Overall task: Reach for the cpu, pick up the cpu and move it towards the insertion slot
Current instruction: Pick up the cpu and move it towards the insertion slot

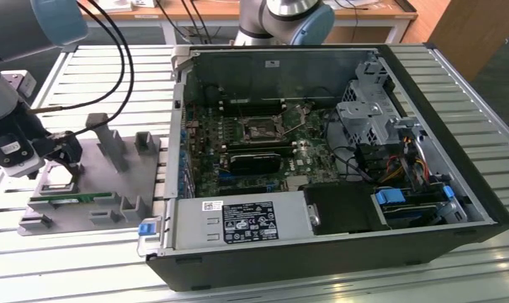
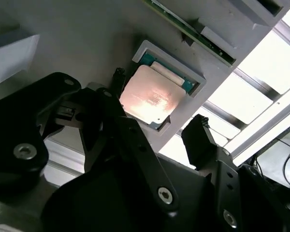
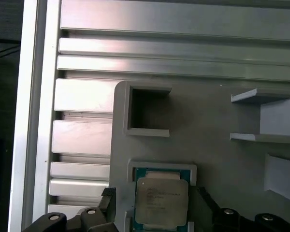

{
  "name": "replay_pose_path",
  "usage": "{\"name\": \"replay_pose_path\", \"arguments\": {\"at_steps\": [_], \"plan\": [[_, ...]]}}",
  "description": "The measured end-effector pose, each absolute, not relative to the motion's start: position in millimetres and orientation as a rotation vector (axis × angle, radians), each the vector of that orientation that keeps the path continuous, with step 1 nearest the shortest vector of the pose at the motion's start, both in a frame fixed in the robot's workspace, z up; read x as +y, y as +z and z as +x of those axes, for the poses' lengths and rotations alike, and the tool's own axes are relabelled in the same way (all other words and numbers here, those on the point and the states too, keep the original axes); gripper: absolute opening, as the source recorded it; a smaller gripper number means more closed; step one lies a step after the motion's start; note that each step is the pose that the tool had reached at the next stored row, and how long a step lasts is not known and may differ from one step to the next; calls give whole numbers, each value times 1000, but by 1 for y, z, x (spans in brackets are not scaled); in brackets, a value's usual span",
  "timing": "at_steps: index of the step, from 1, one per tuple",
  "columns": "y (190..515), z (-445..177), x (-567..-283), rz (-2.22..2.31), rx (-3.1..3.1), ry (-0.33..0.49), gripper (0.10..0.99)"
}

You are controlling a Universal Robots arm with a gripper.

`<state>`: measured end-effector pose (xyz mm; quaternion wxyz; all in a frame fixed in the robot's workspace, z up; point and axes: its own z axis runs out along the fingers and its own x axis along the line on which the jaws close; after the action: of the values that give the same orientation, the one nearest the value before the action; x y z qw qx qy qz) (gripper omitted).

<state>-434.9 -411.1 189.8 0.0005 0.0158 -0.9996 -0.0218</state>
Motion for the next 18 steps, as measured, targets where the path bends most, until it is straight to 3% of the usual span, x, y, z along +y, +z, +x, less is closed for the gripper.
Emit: {"name": "replay_pose_path", "arguments": {"at_steps": [11,13,14,18], "plan": [[182,-432,-411,49,-3140,-64,753],[182,-432,-411,49,-3141,-63,737],[182,-431,-411,49,-3141,-63,667],[182,-430,-412,49,-3140,-62,667]]}}
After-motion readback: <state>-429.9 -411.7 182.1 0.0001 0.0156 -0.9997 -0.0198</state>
